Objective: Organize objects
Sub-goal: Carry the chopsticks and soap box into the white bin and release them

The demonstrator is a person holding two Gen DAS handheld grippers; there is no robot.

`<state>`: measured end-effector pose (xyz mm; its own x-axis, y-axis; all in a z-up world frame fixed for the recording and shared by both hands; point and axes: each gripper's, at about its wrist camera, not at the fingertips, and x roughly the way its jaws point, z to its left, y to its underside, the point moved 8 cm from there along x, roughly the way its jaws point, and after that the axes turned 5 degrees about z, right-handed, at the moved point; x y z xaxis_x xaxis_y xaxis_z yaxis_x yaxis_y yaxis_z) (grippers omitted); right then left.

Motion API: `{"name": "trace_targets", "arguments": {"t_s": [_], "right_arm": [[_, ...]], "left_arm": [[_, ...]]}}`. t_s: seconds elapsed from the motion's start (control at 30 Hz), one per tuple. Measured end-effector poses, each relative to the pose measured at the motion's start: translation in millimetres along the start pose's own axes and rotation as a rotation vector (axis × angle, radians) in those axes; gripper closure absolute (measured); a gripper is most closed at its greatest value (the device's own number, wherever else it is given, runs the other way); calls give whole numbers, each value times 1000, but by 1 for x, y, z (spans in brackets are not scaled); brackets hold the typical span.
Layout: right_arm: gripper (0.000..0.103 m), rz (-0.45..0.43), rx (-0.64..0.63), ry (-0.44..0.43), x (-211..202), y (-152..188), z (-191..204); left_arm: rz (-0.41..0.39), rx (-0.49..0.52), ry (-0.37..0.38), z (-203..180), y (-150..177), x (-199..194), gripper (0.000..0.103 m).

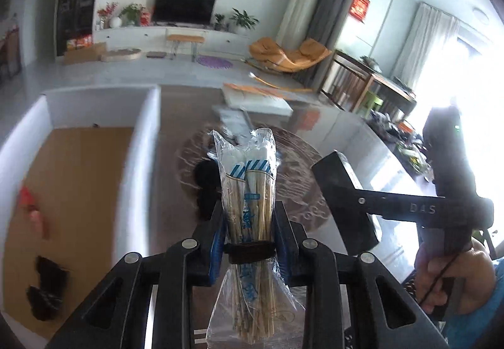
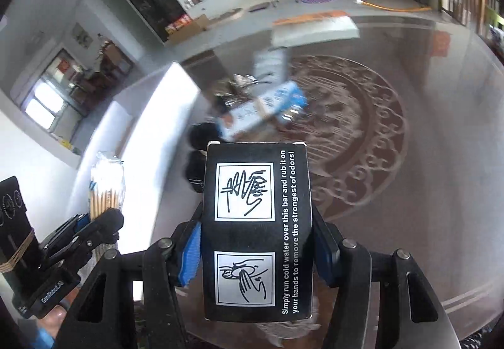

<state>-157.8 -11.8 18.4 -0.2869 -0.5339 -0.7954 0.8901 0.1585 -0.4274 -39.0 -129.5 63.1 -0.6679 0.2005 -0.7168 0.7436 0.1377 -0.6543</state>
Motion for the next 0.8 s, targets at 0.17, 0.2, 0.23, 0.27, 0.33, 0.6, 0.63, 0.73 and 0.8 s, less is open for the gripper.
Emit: {"name": "trace_targets", "arguments": {"t_s": [0.17, 0.2, 0.23, 0.27, 0.33, 0.6, 0.63, 0.73, 0.8], "right_arm": [[44, 30, -172, -193, 30, -13, 139], [44, 44, -214, -205, 40, -11, 162], [44, 55, -258, -209, 51, -9, 184], [44, 64, -294, -215, 61, -5, 202], [44, 98, -347, -247, 86, 6, 235], [30, 124, -375, -181, 123, 32, 244], [22, 80, -375, -157, 112, 28, 232], [11, -47, -349, -85, 83, 16, 187], [9, -134, -314, 11, 68, 8, 138]], "left_arm": [[-6, -140, -266, 122, 0, -39, 75], [7, -176, -297, 142, 4, -41, 75], [18, -211, -323, 163, 10, -43, 75], [32, -239, -365, 184, 16, -44, 75], [63, -257, -434, 210, 28, -41, 74], [66, -384, -653, 262, 56, -47, 21], [57, -382, -654, 260, 54, -47, 21], [6, -375, -596, 239, 42, -44, 21], [-35, -355, -507, 209, 32, -45, 21]]}}
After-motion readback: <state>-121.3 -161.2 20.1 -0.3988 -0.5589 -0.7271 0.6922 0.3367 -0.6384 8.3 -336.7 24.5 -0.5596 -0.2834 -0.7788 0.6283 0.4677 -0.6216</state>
